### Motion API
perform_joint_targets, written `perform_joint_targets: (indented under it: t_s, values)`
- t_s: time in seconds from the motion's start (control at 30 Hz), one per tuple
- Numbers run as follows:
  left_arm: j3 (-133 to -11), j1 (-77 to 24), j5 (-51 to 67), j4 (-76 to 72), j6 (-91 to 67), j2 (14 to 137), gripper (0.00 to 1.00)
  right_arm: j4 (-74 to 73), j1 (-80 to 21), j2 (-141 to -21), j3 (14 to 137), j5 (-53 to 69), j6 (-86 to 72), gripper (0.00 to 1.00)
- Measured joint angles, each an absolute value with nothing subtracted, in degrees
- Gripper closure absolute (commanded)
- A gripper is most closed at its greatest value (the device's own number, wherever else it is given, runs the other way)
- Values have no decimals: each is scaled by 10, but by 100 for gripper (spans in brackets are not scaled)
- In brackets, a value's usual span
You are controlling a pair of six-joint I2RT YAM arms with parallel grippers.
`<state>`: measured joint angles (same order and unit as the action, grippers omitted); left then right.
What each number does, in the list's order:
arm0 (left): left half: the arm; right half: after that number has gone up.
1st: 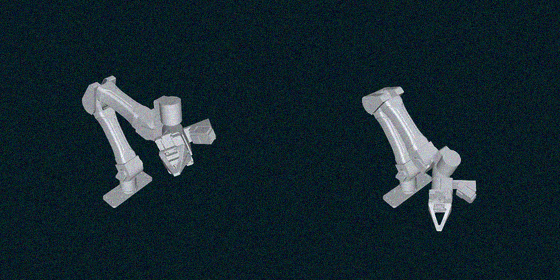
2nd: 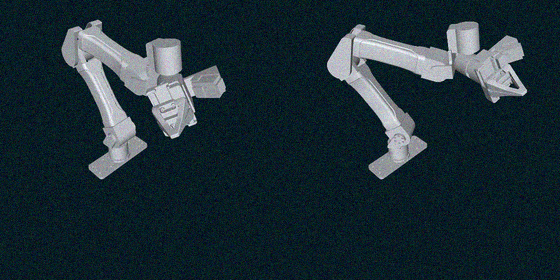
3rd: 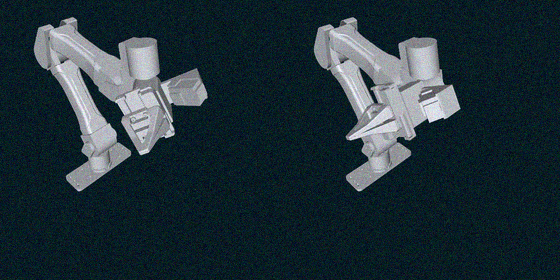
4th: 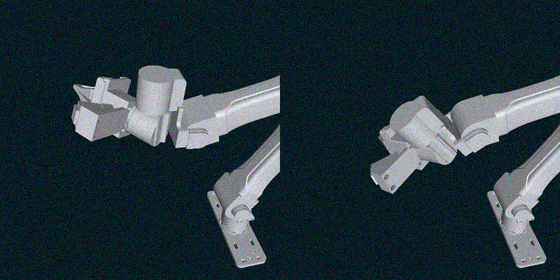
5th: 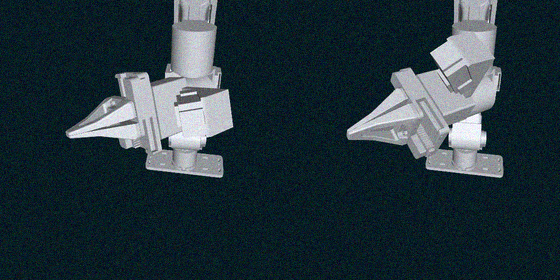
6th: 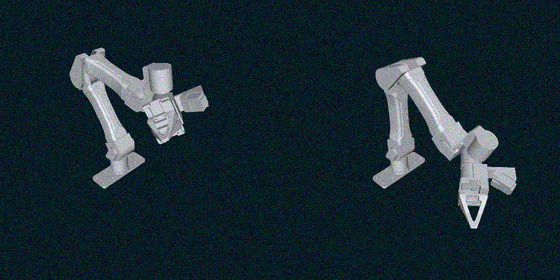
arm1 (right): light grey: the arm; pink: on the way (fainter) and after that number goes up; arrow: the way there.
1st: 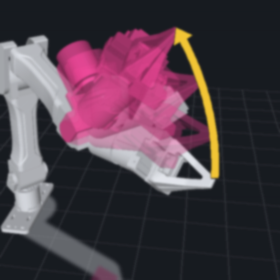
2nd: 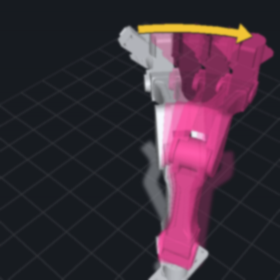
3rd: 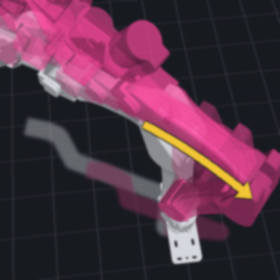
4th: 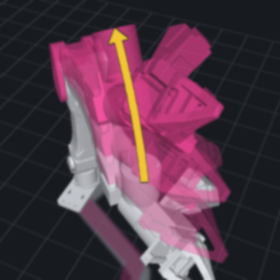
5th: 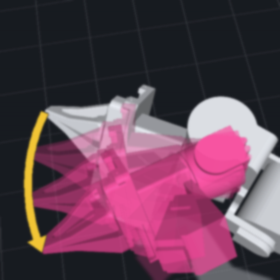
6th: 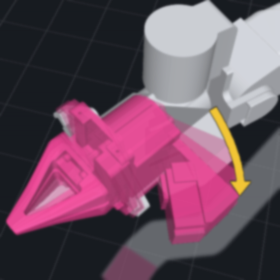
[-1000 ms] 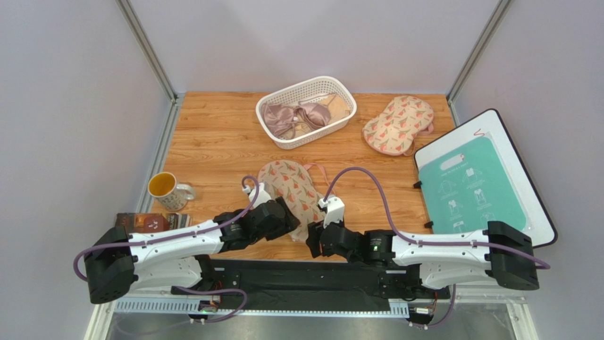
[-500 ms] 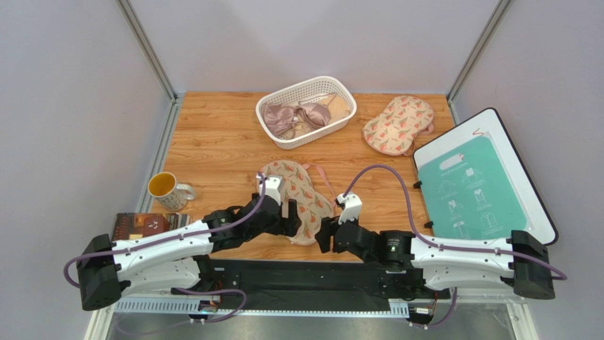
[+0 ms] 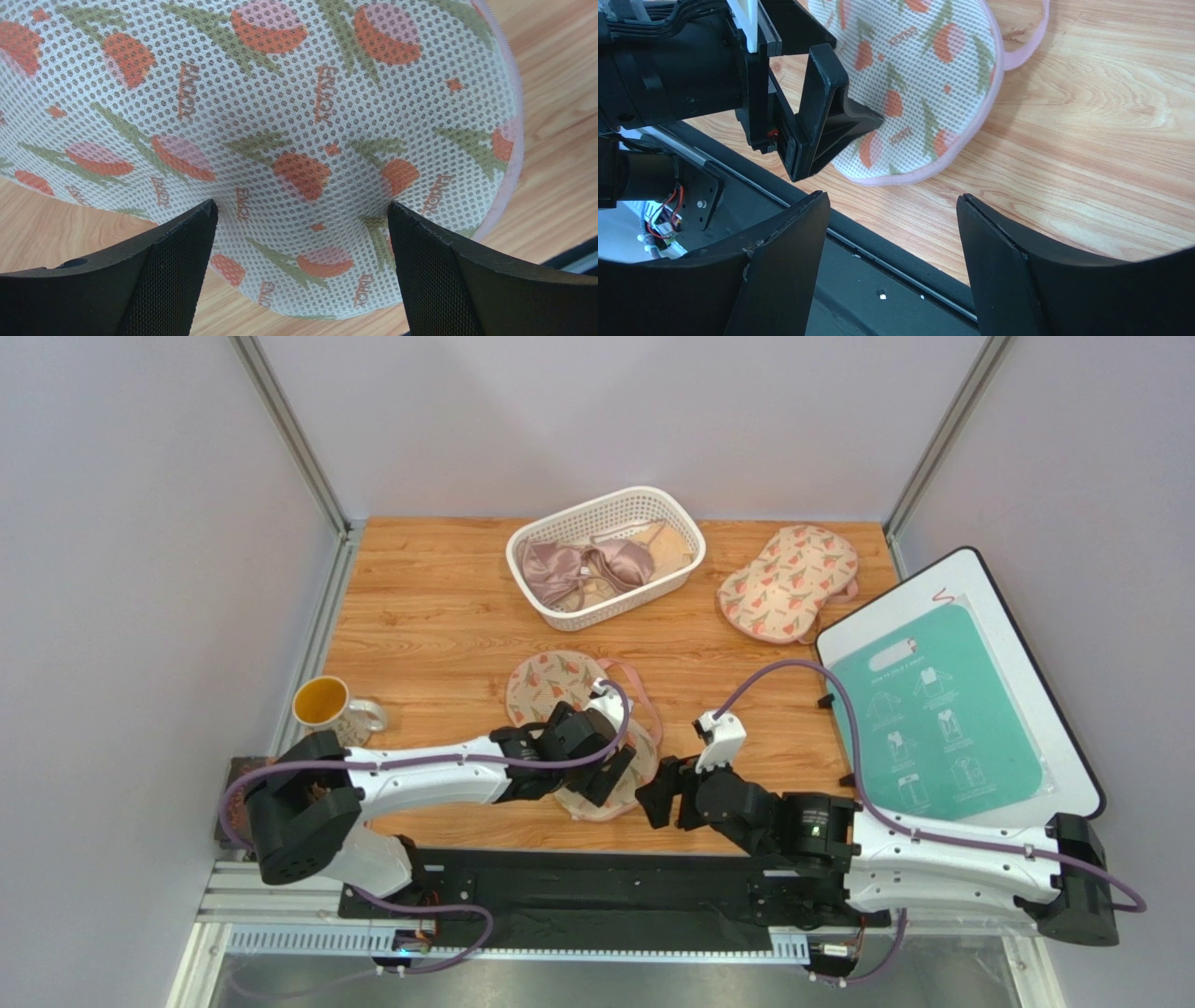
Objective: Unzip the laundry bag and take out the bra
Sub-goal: Unzip the laundry bag at the center of the board.
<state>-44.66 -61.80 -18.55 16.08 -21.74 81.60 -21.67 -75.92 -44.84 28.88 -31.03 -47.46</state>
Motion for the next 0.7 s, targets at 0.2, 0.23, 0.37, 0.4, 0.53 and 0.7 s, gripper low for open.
perform_joint_targets:
  t_s: [0.2,0.23,0.37,0.4,0.53,0.7]
  values:
    - [-455,-618,-220,172,-226,845,73,-222,-759,-457,289,-310,-475,27]
    - [-459,-618,-225,173,-232,853,80,-222,-759,-459,289,-310,-475,27]
    - [-475,-618,-242,177,-244,879,100,-222,-759,-465,289,-310,-473,27]
    - [-478,-618,-245,179,-248,882,100,-222,-759,-465,289,-310,-472,26]
    - [-491,-617,-247,191,-286,884,100,-219,-759,-474,289,-306,-463,26]
    - [-543,-615,-217,220,-374,903,100,-202,-759,-524,289,-294,-439,28]
